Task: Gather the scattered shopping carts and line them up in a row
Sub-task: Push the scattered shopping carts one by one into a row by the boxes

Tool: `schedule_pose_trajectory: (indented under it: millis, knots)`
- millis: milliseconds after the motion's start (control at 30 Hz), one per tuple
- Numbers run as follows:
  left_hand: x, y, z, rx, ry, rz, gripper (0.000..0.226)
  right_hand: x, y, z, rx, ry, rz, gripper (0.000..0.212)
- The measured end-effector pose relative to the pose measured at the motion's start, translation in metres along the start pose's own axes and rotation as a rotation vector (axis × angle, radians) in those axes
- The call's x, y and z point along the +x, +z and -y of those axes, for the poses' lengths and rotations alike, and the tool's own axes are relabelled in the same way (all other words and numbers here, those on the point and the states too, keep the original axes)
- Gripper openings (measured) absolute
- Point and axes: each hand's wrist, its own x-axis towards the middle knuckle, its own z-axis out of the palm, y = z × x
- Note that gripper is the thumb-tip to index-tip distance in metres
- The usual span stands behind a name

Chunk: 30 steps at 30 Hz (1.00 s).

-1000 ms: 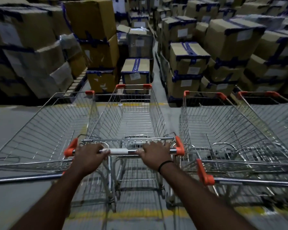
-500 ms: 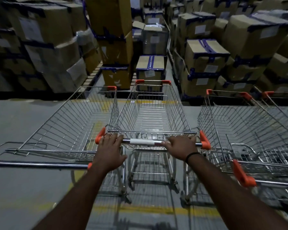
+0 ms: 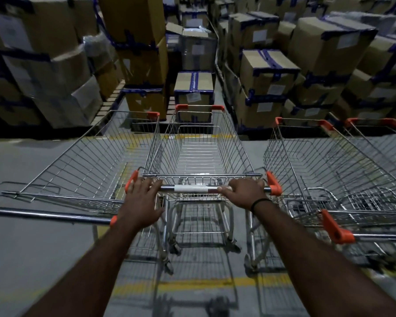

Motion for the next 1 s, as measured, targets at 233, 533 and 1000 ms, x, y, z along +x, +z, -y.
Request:
schedule_pose_trajectory:
  millis: [233, 533, 1000]
  knots:
    - [0.000, -0.002, 0.002, -0.148, 0.019, -0.105, 0.077, -0.006, -0.003, -0.004, -0.011, 0.008, 0.033, 0.047]
    - [-0.008, -0.008, 0.003, -0.329, -0.346, -0.025, 0.090, -0.003, 0.002, -0.001, -0.061, 0.042, 0.015, 0.049]
    - [-0.023, -0.027, 0.016, -0.497, -0.450, -0.086, 0.066, 0.004, -0.002, -0.012, -0.083, 0.022, 0.021, 0.049]
